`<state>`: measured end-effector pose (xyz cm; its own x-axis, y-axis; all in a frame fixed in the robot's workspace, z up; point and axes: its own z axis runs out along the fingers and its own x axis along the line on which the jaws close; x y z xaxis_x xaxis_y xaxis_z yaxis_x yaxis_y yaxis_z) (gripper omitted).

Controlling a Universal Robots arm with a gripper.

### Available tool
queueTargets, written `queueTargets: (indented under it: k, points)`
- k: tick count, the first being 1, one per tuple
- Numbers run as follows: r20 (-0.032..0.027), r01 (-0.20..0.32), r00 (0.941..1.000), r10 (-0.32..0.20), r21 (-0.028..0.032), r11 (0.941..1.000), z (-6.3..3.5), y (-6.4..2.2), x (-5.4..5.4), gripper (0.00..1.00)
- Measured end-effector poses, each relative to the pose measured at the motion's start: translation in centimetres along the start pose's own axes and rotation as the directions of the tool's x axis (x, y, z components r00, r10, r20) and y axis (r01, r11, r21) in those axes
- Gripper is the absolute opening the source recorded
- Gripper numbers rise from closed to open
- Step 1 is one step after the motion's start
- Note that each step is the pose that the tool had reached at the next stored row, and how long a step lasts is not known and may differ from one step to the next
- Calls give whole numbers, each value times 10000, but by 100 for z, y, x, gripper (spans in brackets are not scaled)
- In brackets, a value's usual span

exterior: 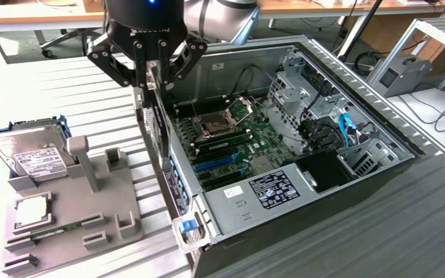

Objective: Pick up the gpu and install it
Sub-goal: 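Pick up the gpu and move the gpu toward the slot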

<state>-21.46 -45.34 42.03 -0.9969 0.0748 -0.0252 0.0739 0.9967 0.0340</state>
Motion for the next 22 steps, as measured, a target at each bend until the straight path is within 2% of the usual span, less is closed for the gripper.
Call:
queueTargets:
  k: [22]
  points:
    - [1,-1,10000,1,7,10000,16,20,-277,26]
